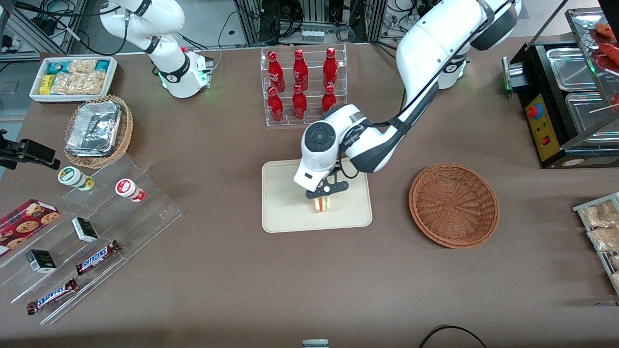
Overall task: Place sandwich from basket to tray
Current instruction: 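Lift the sandwich and carry it over the cream tray, then lower the sandwich onto the tray and open the left gripper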
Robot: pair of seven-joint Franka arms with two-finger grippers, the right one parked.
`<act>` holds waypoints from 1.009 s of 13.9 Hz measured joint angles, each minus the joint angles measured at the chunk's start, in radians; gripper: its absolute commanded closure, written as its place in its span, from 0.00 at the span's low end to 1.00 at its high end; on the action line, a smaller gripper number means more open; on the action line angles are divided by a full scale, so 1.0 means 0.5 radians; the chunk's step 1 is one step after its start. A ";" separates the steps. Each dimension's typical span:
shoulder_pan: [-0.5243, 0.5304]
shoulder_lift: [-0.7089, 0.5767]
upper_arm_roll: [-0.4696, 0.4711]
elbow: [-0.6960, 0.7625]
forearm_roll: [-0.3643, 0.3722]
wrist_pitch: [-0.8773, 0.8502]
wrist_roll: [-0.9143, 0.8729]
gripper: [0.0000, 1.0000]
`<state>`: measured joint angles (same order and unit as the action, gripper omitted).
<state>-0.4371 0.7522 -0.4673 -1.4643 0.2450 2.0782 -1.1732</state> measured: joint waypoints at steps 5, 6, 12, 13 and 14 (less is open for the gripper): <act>-0.035 0.089 0.004 0.049 0.004 0.000 -0.102 1.00; -0.035 0.104 0.006 0.062 0.004 0.000 -0.109 0.95; -0.035 0.123 0.012 0.084 0.004 -0.001 -0.119 0.00; -0.035 0.122 0.012 0.097 0.005 -0.001 -0.119 0.00; -0.035 0.116 0.010 0.117 0.005 -0.004 -0.119 0.00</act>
<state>-0.4547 0.8103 -0.4624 -1.4056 0.2477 2.0760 -1.2325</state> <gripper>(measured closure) 0.300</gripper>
